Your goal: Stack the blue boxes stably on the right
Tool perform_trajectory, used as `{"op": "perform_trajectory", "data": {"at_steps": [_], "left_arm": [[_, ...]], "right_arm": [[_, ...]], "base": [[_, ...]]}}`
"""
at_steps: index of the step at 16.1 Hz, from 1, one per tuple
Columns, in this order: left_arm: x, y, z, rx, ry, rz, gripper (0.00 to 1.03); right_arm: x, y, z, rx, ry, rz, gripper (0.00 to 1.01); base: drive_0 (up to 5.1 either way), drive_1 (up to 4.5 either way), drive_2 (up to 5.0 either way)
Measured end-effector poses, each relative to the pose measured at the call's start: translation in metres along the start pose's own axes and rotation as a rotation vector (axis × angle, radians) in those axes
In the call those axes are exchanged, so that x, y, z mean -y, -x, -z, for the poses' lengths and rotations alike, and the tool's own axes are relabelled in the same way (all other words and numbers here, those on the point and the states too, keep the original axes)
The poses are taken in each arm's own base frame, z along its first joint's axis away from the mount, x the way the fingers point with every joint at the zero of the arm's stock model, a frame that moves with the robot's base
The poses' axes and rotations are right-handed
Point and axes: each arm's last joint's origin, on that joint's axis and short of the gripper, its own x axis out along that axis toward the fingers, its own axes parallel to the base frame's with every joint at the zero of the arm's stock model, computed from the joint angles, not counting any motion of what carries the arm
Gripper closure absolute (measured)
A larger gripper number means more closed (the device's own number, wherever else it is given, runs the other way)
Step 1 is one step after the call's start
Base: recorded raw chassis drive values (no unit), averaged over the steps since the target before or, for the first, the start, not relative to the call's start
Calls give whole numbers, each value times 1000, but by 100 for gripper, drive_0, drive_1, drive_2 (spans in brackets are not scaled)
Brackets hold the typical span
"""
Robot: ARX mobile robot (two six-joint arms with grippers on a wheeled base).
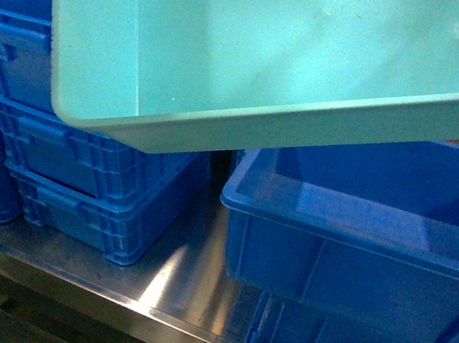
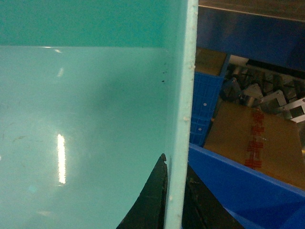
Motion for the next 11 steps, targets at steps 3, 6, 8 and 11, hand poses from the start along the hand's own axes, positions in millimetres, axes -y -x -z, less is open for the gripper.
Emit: {"op": "perform_trajectory", "data": {"at_steps": [3,6,8,11], "left_arm": [[-3,-1,0,-3,2,-6,101],[-4,-1,0,-7,1,-7,101],[-3,-1,0,-3,1,-7,101],[-3,-1,0,-4,1,-5,101]], "right_arm": [[-3,0,-1,4,1,-11,94],[-5,-1,-1,5,2,-17,94],[-3,-1,0,3,1,-11,94],[-2,0,-1,2,1,-10,94]], "base": [[-162,-162,-162],[-162,-162,-162],[-162,-162,-162],[-162,-162,-162]]}}
